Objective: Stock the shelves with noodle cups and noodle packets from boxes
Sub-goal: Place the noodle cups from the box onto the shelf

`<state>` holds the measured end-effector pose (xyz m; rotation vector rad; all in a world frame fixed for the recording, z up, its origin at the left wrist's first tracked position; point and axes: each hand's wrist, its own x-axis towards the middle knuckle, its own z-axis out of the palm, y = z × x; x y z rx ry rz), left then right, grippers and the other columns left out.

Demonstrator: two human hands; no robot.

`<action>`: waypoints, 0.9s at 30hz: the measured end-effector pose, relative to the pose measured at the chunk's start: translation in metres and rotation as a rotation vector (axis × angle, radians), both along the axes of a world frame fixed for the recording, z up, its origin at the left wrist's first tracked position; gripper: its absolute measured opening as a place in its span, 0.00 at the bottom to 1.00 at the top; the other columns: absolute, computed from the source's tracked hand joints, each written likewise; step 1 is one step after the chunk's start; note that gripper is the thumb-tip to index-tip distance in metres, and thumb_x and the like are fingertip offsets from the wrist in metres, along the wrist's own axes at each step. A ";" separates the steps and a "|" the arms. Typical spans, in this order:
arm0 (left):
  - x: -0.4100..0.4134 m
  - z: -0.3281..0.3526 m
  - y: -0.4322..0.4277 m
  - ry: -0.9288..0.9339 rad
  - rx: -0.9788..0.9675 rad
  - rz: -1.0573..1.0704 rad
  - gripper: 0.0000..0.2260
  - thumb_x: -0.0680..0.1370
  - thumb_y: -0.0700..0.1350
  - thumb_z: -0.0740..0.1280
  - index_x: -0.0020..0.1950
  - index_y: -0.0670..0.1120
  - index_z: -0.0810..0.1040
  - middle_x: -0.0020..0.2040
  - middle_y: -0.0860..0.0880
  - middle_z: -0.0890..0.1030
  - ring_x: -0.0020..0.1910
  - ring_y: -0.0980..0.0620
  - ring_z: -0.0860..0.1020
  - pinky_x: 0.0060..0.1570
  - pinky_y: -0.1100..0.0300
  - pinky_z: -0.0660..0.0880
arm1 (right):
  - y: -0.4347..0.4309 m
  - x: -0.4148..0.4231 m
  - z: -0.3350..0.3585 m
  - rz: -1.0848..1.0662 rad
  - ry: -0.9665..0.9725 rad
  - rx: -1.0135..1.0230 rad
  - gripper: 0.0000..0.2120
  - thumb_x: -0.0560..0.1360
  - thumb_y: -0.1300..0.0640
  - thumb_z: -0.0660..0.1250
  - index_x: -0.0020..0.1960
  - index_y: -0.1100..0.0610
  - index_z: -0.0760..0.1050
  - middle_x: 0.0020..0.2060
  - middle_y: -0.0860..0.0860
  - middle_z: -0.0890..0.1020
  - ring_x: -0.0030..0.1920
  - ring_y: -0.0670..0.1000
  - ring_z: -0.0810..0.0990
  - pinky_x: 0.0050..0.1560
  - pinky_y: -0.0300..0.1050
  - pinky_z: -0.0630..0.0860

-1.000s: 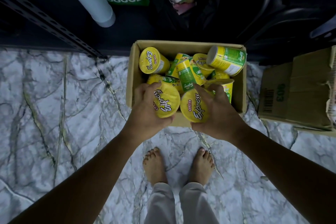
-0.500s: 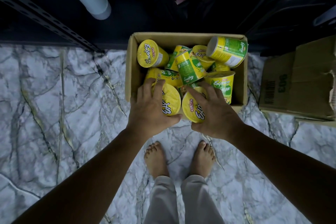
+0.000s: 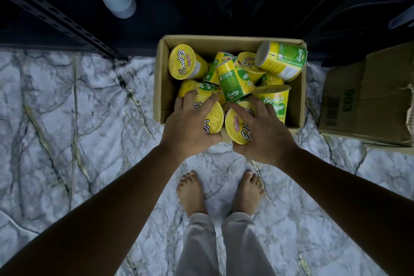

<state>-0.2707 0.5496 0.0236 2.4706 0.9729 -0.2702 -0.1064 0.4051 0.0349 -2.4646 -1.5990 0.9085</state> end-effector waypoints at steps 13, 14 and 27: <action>-0.018 0.109 -0.020 0.030 -0.235 0.039 0.45 0.68 0.64 0.75 0.80 0.64 0.56 0.73 0.47 0.59 0.73 0.41 0.62 0.61 0.44 0.75 | -0.047 -0.044 0.103 -0.284 0.140 0.054 0.48 0.68 0.37 0.75 0.81 0.36 0.52 0.77 0.51 0.57 0.69 0.61 0.63 0.65 0.54 0.72; -0.024 0.128 -0.023 0.023 -0.240 0.039 0.45 0.68 0.63 0.76 0.80 0.64 0.56 0.74 0.48 0.59 0.73 0.42 0.61 0.60 0.45 0.75 | -0.052 -0.049 0.119 -0.306 0.120 0.079 0.48 0.68 0.36 0.75 0.81 0.37 0.53 0.77 0.51 0.58 0.69 0.61 0.64 0.65 0.54 0.72; -0.092 0.378 -0.017 -0.172 -0.160 0.035 0.44 0.69 0.62 0.77 0.79 0.65 0.58 0.74 0.55 0.56 0.75 0.50 0.58 0.70 0.53 0.68 | -0.072 -0.067 0.347 -0.355 0.160 0.489 0.42 0.67 0.36 0.77 0.77 0.42 0.66 0.77 0.45 0.61 0.74 0.54 0.68 0.67 0.54 0.75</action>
